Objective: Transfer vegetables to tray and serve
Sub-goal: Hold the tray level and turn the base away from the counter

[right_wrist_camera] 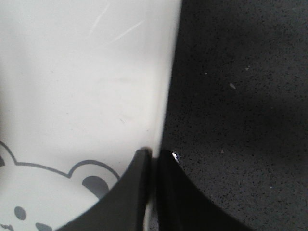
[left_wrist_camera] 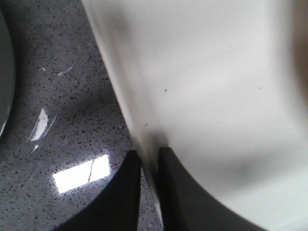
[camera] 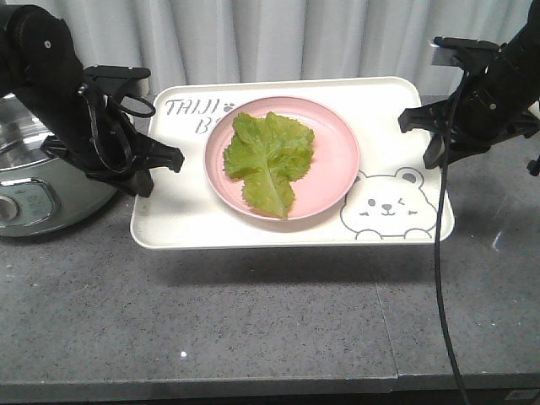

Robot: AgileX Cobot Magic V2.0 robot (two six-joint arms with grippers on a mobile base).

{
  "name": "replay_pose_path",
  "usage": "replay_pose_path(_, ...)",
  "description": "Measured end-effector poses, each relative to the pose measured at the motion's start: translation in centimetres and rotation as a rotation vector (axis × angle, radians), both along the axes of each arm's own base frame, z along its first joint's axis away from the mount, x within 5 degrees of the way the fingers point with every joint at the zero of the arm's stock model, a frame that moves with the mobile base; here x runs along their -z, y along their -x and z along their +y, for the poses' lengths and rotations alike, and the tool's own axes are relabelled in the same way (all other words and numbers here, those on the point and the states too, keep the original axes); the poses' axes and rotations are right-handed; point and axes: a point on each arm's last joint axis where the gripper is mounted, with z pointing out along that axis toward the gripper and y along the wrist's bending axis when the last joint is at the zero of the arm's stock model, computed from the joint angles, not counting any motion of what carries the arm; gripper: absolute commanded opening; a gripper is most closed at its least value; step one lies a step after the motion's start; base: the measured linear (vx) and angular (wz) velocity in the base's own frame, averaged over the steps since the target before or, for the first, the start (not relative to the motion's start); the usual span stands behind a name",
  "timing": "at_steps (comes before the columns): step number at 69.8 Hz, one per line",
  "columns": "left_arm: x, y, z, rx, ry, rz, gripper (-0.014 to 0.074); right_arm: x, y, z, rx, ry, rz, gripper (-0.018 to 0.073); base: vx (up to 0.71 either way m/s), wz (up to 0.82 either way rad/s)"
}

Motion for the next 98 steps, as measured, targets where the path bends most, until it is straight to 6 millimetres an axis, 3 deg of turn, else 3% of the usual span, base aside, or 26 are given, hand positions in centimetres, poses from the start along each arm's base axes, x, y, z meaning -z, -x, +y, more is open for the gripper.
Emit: replay_pose_path(98, 0.01, 0.04, 0.0, 0.001, -0.001, 0.005, -0.0006, 0.0, 0.01, 0.01, 0.0, -0.001, 0.001, -0.001, 0.0, 0.0)
